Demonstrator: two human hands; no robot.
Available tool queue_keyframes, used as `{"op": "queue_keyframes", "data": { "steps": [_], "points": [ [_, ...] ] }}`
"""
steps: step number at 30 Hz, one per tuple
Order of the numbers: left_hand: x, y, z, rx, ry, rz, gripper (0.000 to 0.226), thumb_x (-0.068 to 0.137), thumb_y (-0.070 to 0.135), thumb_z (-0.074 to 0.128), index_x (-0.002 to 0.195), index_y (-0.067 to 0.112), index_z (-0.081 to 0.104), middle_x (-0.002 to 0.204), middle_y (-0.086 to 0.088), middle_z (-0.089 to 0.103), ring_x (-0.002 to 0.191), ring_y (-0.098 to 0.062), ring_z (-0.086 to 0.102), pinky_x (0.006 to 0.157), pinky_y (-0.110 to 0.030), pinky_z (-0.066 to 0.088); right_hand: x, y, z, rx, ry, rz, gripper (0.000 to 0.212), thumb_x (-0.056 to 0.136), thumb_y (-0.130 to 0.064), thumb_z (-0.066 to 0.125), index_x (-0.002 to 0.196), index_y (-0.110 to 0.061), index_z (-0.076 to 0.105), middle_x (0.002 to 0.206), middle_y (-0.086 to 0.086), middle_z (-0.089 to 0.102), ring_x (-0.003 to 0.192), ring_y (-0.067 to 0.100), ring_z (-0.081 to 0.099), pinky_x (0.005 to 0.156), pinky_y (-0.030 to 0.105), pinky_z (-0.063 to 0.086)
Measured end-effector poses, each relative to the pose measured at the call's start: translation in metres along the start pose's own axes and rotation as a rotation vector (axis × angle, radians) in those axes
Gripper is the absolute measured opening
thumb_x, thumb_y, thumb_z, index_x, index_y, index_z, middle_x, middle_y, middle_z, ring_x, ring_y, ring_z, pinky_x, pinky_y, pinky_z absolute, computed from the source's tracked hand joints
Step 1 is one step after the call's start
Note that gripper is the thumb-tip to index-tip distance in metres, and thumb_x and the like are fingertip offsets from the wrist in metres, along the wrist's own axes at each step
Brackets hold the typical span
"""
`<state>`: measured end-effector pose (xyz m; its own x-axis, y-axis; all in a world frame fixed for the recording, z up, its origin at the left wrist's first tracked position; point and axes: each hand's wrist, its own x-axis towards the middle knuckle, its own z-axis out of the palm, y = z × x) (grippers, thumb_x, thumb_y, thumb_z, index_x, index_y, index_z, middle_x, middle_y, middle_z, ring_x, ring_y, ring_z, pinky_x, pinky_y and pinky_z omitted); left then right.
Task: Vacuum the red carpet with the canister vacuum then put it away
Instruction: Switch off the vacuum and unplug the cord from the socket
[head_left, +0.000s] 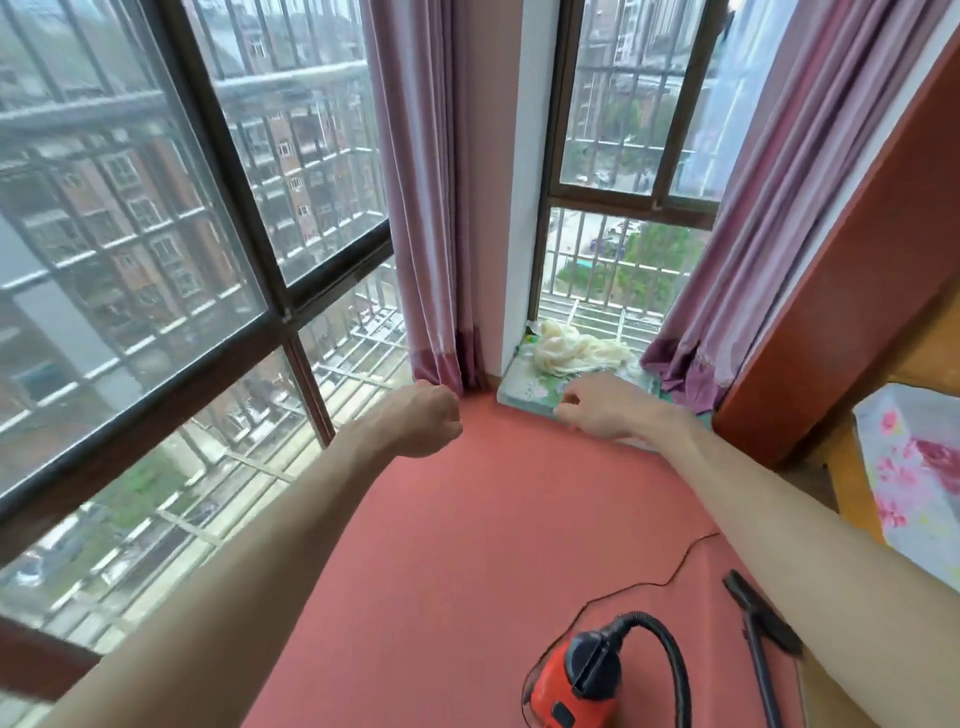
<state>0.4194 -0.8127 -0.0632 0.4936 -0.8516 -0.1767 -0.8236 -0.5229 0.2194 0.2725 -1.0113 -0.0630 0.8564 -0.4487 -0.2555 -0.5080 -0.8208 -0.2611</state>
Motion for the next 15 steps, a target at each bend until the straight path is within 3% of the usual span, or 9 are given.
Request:
{"op": "queue_keyframes", "data": {
  "steps": [9, 15],
  "points": [
    [0.053, -0.006, -0.037, 0.099, -0.024, 0.068, 0.026, 0.098, 0.029, 0.054, 0.105, 0.010, 0.070, 0.107, -0.009, 0.069, 0.099, -0.026, 0.063, 0.086, -0.039, 0.053, 0.048, 0.000, -0.029, -0.029, 0.036, 0.021, 0.033, 0.090, -0.022, 0.048, 0.058, -0.014, 0.046, 0.060, 0.001, 0.050, 0.056, 0.019, 0.046, 0.057, 0.033, 0.037],
    [0.125, -0.022, -0.058, 0.151, -0.075, 0.106, 0.029, 0.099, 0.027, 0.054, 0.102, 0.004, 0.071, 0.106, -0.012, 0.071, 0.097, -0.026, 0.066, 0.086, -0.041, 0.055, 0.119, 0.020, -0.048, -0.125, -0.007, 0.018, 0.026, 0.091, -0.024, 0.047, 0.078, -0.005, 0.058, 0.076, 0.007, 0.059, 0.069, 0.024, 0.053, 0.062, 0.037, 0.041]
  ]
}}
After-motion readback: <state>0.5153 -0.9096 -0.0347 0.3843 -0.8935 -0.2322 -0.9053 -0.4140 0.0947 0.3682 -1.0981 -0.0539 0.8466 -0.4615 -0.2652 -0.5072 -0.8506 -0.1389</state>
